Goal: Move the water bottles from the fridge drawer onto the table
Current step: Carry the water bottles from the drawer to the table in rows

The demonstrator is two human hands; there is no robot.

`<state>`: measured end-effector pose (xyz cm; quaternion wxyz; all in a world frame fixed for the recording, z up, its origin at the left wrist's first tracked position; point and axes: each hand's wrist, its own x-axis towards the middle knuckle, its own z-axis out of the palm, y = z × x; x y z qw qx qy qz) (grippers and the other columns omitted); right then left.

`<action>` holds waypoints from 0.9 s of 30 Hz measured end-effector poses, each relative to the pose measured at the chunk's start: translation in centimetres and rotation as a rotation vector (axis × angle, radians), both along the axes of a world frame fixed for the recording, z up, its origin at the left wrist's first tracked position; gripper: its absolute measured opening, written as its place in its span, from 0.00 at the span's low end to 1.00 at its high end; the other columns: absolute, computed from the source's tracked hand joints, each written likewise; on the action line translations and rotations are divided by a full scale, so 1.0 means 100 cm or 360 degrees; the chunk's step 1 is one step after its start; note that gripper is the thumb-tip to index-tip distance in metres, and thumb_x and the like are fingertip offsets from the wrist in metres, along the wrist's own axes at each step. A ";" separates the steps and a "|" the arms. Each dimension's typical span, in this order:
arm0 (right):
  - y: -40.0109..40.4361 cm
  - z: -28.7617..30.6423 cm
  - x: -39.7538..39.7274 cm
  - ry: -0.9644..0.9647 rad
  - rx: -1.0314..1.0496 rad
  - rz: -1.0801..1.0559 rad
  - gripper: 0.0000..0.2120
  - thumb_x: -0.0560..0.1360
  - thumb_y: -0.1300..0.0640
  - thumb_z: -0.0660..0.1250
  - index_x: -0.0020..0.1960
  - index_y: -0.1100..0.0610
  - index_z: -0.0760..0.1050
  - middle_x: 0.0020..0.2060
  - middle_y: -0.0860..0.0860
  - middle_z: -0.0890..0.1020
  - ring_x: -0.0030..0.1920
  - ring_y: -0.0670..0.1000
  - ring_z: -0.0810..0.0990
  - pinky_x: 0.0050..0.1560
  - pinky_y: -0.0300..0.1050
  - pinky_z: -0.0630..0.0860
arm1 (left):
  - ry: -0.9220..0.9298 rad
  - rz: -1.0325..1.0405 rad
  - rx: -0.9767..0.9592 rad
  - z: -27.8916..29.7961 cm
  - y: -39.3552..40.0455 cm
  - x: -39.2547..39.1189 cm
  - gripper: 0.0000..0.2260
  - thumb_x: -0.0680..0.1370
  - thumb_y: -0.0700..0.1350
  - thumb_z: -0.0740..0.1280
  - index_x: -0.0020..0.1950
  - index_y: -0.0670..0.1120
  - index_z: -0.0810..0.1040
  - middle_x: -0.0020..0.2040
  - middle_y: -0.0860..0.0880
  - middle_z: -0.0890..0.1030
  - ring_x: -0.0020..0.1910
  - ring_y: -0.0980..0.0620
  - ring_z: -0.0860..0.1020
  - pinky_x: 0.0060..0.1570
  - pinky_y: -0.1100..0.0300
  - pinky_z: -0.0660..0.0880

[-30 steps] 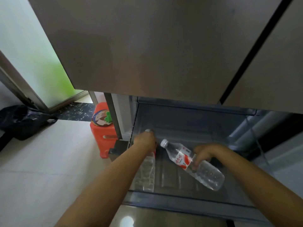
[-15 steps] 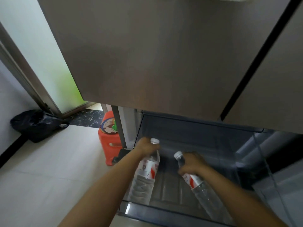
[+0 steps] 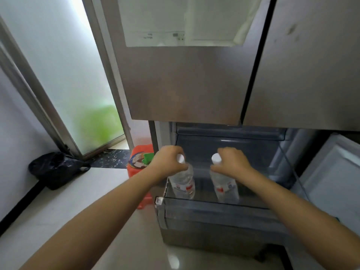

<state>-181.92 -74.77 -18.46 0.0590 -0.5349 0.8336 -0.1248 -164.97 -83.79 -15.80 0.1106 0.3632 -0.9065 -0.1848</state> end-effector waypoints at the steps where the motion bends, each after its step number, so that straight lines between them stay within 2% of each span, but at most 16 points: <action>1: 0.008 0.014 0.012 0.0033 -0.0077 0.0051 0.15 0.67 0.51 0.67 0.31 0.52 0.61 0.42 0.56 0.79 0.43 0.57 0.77 0.37 0.43 0.64 | 0.0133 0.0053 -0.0012 0.011 0.005 0.011 0.10 0.72 0.45 0.69 0.51 0.42 0.78 0.52 0.44 0.80 0.47 0.50 0.75 0.44 0.61 0.71; 3: 0.019 0.042 0.040 0.0119 -0.0258 0.0184 0.16 0.69 0.50 0.66 0.34 0.55 0.60 0.40 0.55 0.77 0.41 0.57 0.76 0.36 0.43 0.63 | 0.0431 0.0239 -0.0031 0.039 0.015 0.037 0.07 0.72 0.44 0.69 0.47 0.43 0.77 0.48 0.46 0.78 0.44 0.52 0.73 0.39 0.63 0.69; 6: 0.025 0.095 0.090 0.0226 -0.0621 0.0327 0.12 0.69 0.52 0.67 0.37 0.57 0.65 0.36 0.56 0.75 0.36 0.56 0.70 0.36 0.43 0.61 | 0.0760 0.0491 -0.0190 0.083 0.032 0.092 0.07 0.70 0.43 0.70 0.46 0.42 0.79 0.45 0.48 0.76 0.45 0.52 0.72 0.44 0.62 0.66; 9: 0.024 0.141 0.148 0.0190 -0.0745 0.0432 0.11 0.68 0.53 0.67 0.37 0.60 0.70 0.33 0.51 0.72 0.35 0.53 0.69 0.32 0.41 0.61 | 0.0673 0.0610 -0.0309 0.110 0.054 0.157 0.07 0.69 0.43 0.69 0.46 0.44 0.80 0.44 0.50 0.75 0.45 0.52 0.71 0.44 0.61 0.66; 12: 0.024 0.157 0.214 -0.0040 -0.0728 0.0565 0.16 0.67 0.52 0.68 0.28 0.54 0.63 0.27 0.47 0.68 0.29 0.48 0.65 0.27 0.39 0.56 | 0.0579 0.0805 -0.0205 0.115 0.075 0.230 0.03 0.69 0.42 0.68 0.42 0.45 0.77 0.42 0.49 0.75 0.43 0.51 0.72 0.39 0.61 0.67; 14: 0.022 0.151 0.263 -0.0176 -0.0653 0.0732 0.14 0.66 0.52 0.69 0.29 0.58 0.69 0.28 0.49 0.70 0.29 0.48 0.67 0.28 0.40 0.59 | 0.0533 0.0942 -0.0069 0.106 0.092 0.284 0.03 0.69 0.41 0.69 0.40 0.45 0.76 0.42 0.48 0.75 0.40 0.51 0.72 0.32 0.63 0.67; 16: 0.021 0.140 0.316 -0.0284 -0.0553 0.0912 0.12 0.65 0.54 0.70 0.33 0.62 0.74 0.30 0.53 0.72 0.32 0.51 0.70 0.31 0.42 0.62 | 0.0432 0.1074 0.0062 0.093 0.110 0.339 0.04 0.69 0.39 0.69 0.40 0.45 0.75 0.41 0.48 0.75 0.38 0.53 0.72 0.31 0.66 0.67; 18: 0.016 0.127 0.372 -0.0407 -0.0438 0.1133 0.13 0.64 0.56 0.71 0.27 0.58 0.70 0.26 0.51 0.69 0.31 0.51 0.68 0.29 0.42 0.61 | 0.0329 0.1193 0.0182 0.081 0.129 0.393 0.04 0.69 0.38 0.69 0.39 0.45 0.75 0.40 0.48 0.75 0.40 0.52 0.73 0.33 0.64 0.69; 20: 0.012 0.115 0.431 -0.0443 -0.0315 0.1335 0.16 0.64 0.57 0.71 0.25 0.55 0.65 0.25 0.49 0.67 0.31 0.50 0.68 0.28 0.42 0.60 | 0.0255 0.1329 0.0264 0.071 0.148 0.446 0.04 0.68 0.38 0.69 0.37 0.45 0.76 0.39 0.49 0.76 0.41 0.51 0.74 0.36 0.63 0.69; 22: 0.007 0.105 0.492 -0.0425 -0.0222 0.1558 0.14 0.65 0.56 0.71 0.28 0.54 0.67 0.26 0.49 0.69 0.33 0.51 0.70 0.27 0.40 0.60 | 0.0209 0.1467 0.0287 0.066 0.168 0.500 0.04 0.68 0.37 0.69 0.37 0.45 0.76 0.37 0.51 0.75 0.38 0.54 0.73 0.33 0.66 0.67; 24: 0.003 0.097 0.554 -0.0377 -0.0130 0.1751 0.08 0.65 0.55 0.71 0.36 0.56 0.73 0.33 0.51 0.75 0.37 0.51 0.72 0.31 0.39 0.65 | 0.0199 0.1621 0.0298 0.061 0.187 0.552 0.04 0.69 0.37 0.69 0.37 0.45 0.76 0.36 0.53 0.73 0.34 0.59 0.69 0.31 0.67 0.65; 27: -0.003 0.088 0.645 -0.0349 -0.0056 0.1982 0.16 0.67 0.55 0.70 0.52 0.61 0.77 0.47 0.55 0.80 0.42 0.51 0.73 0.35 0.40 0.68 | 0.0136 0.1846 0.0305 0.053 0.209 0.626 0.08 0.71 0.40 0.69 0.33 0.47 0.73 0.36 0.56 0.71 0.34 0.59 0.69 0.31 0.69 0.65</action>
